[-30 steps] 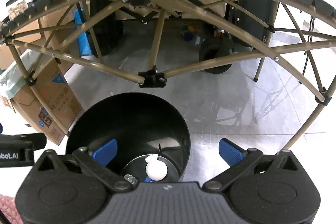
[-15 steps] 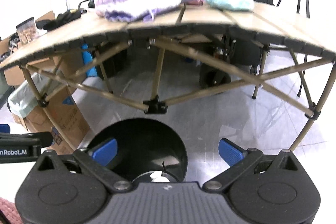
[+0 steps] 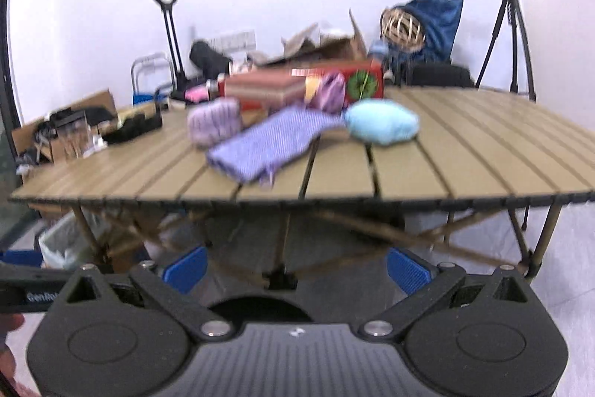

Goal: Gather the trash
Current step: 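Raise both tools from the bin back up to the table, then move the right gripper to the purple mesh bag and grasp it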

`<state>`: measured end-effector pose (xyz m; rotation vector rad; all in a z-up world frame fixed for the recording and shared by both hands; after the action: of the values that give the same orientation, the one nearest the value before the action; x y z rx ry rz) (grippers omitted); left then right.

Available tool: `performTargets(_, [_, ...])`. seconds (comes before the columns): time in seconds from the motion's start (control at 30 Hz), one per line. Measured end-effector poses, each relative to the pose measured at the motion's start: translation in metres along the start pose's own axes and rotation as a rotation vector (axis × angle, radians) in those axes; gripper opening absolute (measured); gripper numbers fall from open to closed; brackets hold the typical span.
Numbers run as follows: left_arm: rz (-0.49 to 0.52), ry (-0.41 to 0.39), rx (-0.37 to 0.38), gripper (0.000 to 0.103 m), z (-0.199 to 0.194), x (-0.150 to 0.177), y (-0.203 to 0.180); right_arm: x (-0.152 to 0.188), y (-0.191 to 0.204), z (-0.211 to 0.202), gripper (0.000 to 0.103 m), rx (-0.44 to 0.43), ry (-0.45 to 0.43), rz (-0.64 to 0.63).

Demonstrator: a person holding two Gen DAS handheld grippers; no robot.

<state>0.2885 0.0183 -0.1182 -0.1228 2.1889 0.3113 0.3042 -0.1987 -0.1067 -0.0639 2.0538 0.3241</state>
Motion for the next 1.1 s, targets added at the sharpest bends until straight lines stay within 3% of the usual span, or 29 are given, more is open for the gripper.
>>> performTargets(0.67, [-0.027,-0.2,0.022,0.103,-0.013,-0.074,-0.007,-0.072,0.0,-0.002,0.103,0.003,-0.181,-0.036])
performTargets(1.1, [-0.083,-0.248,0.092,0.103,0.023,-0.116,-0.01,-0.095,0.01,0.054,0.103,0.019,-0.161,-0.027])
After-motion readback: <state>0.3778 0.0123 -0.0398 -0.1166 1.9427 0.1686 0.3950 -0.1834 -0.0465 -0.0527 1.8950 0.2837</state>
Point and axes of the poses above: each gripper's, at about its wrist camera, not at the fingertips, and z roughly the way its jaws point, y to its left, x to its underside, the point moved 8 cm from there along z, roughly the way its jaws point, and after that the axes turned 4 degrees about z, right-handed, at the moved point
